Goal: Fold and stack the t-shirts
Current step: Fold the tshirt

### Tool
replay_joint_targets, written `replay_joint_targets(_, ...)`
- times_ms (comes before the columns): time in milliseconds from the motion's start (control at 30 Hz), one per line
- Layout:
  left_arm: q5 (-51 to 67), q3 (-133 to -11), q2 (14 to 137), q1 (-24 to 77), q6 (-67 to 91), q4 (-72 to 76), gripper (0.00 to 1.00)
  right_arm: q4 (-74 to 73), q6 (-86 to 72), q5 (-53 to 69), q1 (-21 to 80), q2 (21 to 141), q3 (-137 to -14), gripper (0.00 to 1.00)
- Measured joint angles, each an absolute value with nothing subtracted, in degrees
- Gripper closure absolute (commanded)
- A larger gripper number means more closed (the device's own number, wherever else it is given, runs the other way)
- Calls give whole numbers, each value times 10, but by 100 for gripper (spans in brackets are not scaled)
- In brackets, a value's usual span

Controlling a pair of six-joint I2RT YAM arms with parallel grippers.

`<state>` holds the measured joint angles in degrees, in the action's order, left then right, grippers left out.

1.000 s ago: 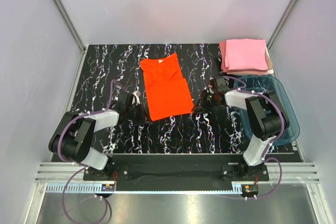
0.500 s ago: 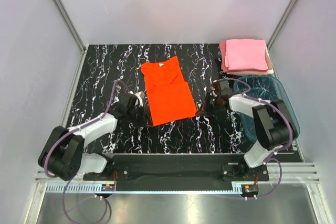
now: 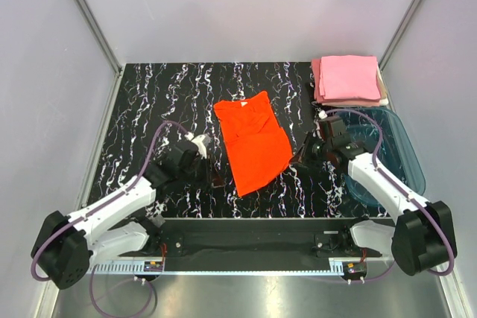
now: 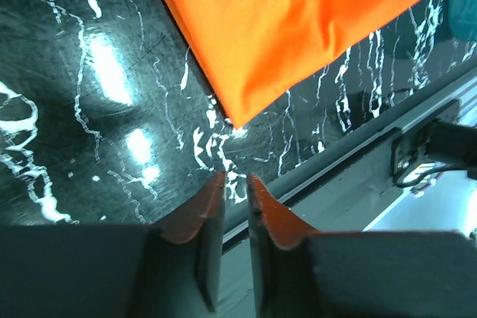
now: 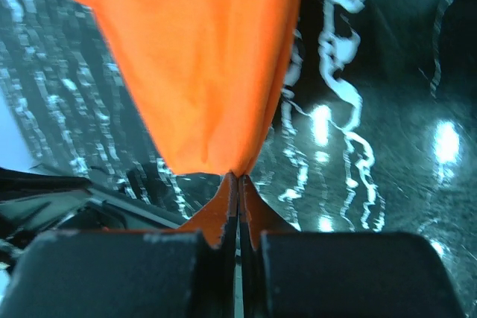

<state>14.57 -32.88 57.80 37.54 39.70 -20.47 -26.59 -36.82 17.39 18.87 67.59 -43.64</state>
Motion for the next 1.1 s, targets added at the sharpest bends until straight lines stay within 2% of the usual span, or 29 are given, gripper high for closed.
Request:
replay_joint_targets(100,156,-310,603,380,426,-157,73,-272,-372,169,189,677,-407,100)
replay_joint_targets(200,157,-283,630,407,459,-111,64,-281,-378,159,189,677,-376,100)
replay_joint_targets(500,138,-266,718,466,543,-30,62,-286,-392,156,190,646,-326,100)
replay_joint_targets(767,85,-256,720,481,563,-33,56,-274,-394,157,191,628,-303,100)
replay_joint_targets(1000,69,-250,727,484,573,-23,57,-268,-396,160,191,624,-298,100)
replay_joint_targets(1067,68,-250,732,485,574,-13,64,-268,-396,160,191,624,-298,100)
replay_joint_targets(1100,68,-250,736,486,576,-10,71,-268,-396,160,191,624,-298,100)
